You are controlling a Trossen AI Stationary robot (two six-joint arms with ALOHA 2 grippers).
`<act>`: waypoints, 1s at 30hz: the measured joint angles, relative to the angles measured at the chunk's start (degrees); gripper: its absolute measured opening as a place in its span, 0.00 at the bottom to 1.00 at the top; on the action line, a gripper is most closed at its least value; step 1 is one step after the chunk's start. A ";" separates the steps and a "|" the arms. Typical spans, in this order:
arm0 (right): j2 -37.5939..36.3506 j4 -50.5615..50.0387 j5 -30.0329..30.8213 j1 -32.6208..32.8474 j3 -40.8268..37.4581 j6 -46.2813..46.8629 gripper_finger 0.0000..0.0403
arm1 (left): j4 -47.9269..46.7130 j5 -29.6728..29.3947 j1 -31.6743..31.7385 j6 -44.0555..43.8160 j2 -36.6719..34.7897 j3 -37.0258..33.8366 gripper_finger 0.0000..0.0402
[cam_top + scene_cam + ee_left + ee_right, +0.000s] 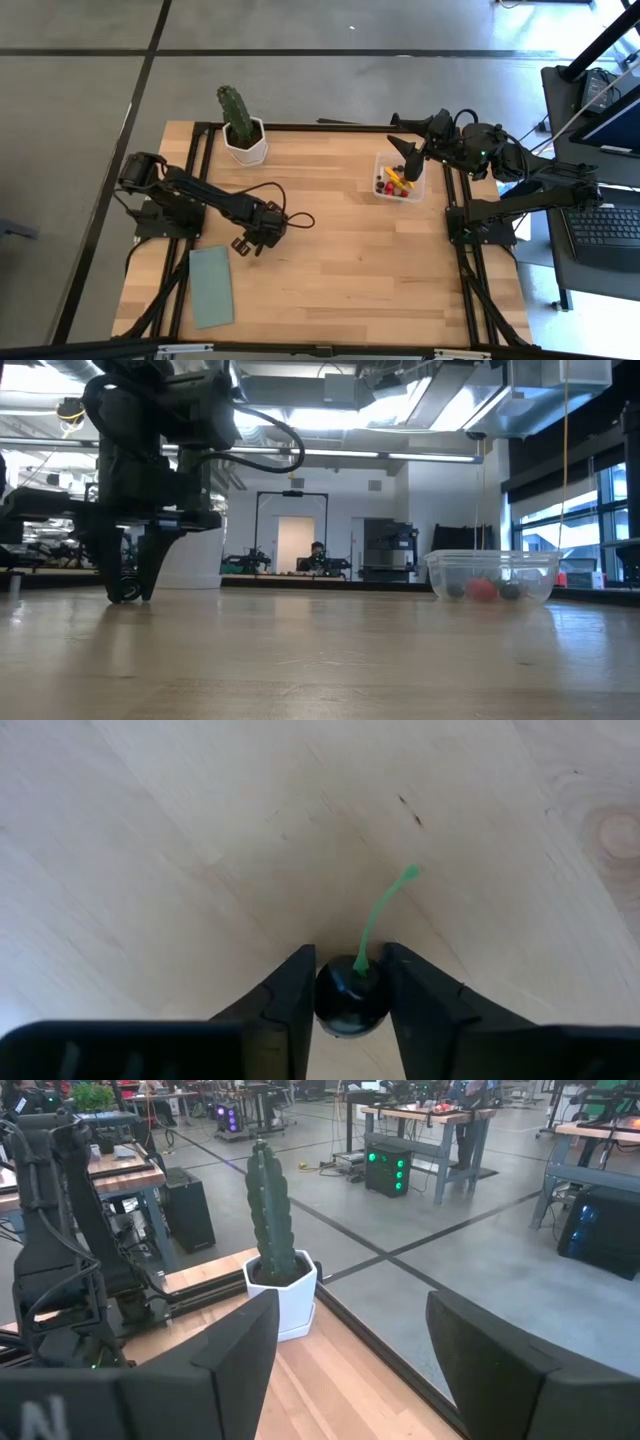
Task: Pick and placing Produce into tupperware
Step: Put the black cherry into the transparent bin
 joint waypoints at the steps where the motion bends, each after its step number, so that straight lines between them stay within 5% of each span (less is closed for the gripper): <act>1: 0.00 0.00 0.00 0.00 0.00 0.00 0.63 | -0.43 -0.36 0.00 0.02 0.09 0.52 0.25; 6: 0.02 0.02 0.00 0.01 0.00 0.00 0.63 | 0.65 -3.29 0.24 -0.07 0.21 4.46 0.25; 13: 0.02 0.02 0.00 0.01 0.00 0.22 0.63 | 5.74 2.30 4.02 -6.25 0.21 14.15 0.24; 23: 0.01 0.04 -0.01 0.01 0.00 0.22 0.63 | 50.60 8.69 15.23 -14.66 2.58 18.56 0.26; 30: 0.00 0.07 -0.02 0.01 0.00 0.22 0.63 | 70.36 9.93 19.87 -21.74 16.69 22.36 0.24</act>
